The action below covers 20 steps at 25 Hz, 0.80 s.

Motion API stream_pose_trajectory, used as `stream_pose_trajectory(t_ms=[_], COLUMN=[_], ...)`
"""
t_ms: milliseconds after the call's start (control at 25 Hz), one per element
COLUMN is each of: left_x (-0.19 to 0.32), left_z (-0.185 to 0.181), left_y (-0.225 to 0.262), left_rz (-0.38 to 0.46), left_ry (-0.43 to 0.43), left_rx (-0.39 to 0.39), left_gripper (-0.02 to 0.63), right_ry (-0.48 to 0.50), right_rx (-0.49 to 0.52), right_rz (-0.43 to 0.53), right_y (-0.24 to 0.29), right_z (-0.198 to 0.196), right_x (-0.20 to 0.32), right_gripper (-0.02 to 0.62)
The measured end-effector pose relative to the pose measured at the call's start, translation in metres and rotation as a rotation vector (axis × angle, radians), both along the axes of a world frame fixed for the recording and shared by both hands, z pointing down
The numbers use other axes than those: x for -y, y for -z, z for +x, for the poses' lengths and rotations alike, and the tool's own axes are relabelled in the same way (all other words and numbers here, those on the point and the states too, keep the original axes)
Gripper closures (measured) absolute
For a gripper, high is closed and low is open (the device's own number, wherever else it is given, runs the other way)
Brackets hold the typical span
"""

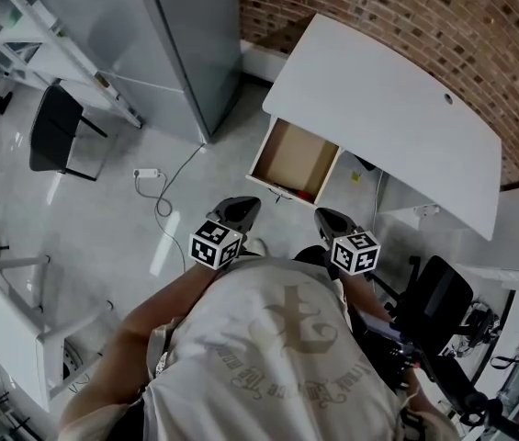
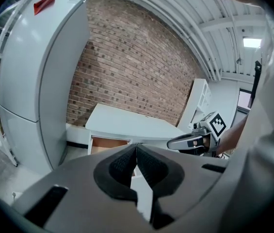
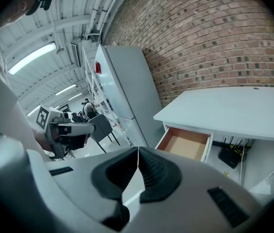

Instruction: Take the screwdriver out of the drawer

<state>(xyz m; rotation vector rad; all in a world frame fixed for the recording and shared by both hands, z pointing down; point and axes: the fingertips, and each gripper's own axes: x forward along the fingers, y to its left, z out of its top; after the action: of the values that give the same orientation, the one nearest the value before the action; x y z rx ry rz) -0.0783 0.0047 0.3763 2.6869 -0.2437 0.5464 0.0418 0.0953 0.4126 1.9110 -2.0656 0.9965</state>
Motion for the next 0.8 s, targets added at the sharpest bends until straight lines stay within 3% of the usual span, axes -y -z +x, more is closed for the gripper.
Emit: stream_pose_trajectory(t_ms=[360, 800], left_x=[0.013, 0.024], left_z=[-0.017, -0.021], left_y=[-0.007, -0.018], left_rz=[-0.027, -0.054], left_ry=[0.070, 0.163], left_rx=[-0.007, 0.040], left_gripper=[0.584, 0.584], right_ry=[0.071, 0.160], right_rx=[-0.012, 0.018], right_rz=[-0.063, -0.101], right_y=[-0.014, -0.030], right_z=[-0.008, 0.001], right_x=[0.010, 0.038], right_gripper=[0.572, 0.572])
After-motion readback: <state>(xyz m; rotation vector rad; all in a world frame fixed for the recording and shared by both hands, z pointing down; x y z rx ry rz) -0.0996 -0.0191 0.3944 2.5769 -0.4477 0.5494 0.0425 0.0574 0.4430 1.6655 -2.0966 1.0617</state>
